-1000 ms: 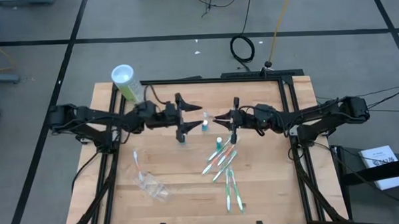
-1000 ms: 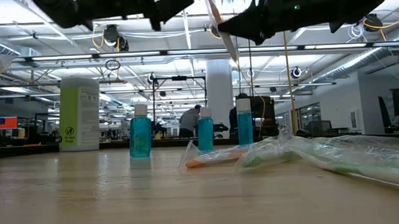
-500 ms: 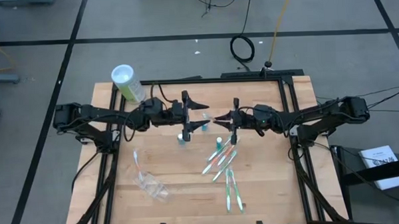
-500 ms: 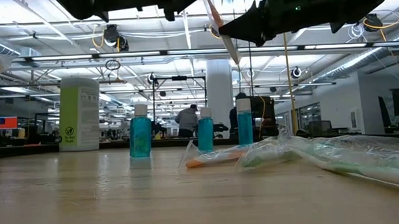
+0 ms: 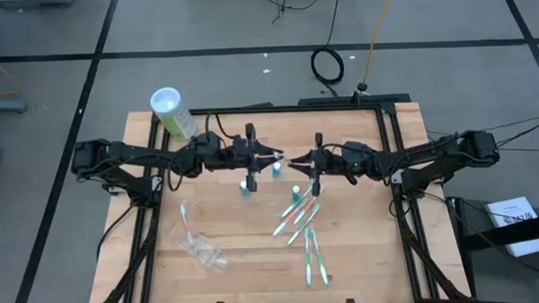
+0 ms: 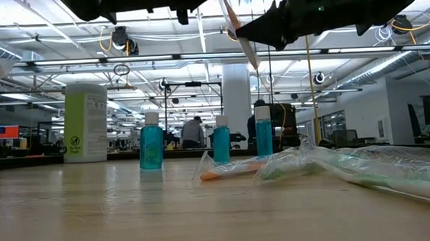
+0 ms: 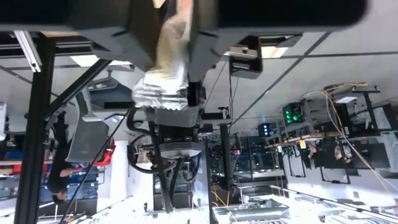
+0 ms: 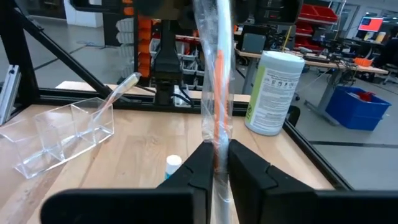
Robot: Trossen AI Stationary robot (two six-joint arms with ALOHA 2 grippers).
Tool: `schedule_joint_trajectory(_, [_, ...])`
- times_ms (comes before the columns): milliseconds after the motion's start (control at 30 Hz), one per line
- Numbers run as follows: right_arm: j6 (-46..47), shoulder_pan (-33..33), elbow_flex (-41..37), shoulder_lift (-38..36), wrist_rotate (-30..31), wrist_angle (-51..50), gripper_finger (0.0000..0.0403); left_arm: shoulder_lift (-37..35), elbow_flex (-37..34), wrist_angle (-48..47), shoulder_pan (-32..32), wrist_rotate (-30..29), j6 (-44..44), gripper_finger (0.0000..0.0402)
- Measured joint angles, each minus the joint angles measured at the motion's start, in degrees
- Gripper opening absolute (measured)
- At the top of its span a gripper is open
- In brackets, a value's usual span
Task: Pick & Place toothbrushing station
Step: Put the orange toothbrush into the transparent organizer
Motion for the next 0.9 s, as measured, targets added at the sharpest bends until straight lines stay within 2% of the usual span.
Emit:
schedule_joint_trajectory(100, [1.2, 0.0, 0.0, -0.1, -0.3, 0.0, 0.0047, -0.4, 0.0, 0.0, 0.0, -0.3, 0.4, 0.0013])
schedule_joint_trajectory(267, [1.5, 0.0, -0.7, -0.5, 0.1, -1.6, 0.0085, -1.7, 0.0, -0.2, -0.1, -0.5, 0.0, 0.0028])
schedule_joint_trajectory(400, [1.6, 0.0, -0.9, -2.9, 0.7, -7.3, 0.0138, -5.7, -0.1, -5.9, -0.3, -2.6, 0.1, 0.0015])
schedule_joint_trajectory(567, [1.8, 0.0, -1.0, -10.2, 8.8, -19.3, 0.0212, -13.7, 0.0, -20.6, -1.6, -10.6, -2.7, 0.0013])
schedule_joint_trajectory(667, [4.3, 0.0, -1.0, -15.5, 12.8, -26.6, 0.0241, -19.8, 0.0, -30.9, -3.3, -14.5, -7.2, 0.0014])
schedule_joint_trajectory(800, [8.5, 0.0, -1.0, -21.3, 15.9, -32.3, 0.0254, -27.0, 0.0, -43.5, -7.9, -18.1, -15.5, 0.0007])
schedule_joint_trajectory(900, [9.1, 0.0, -1.0, -23.6, 17.0, -33.4, 0.0253, -31.5, 0.0, -51.8, -14.5, -27.3, -21.8, 0.0009])
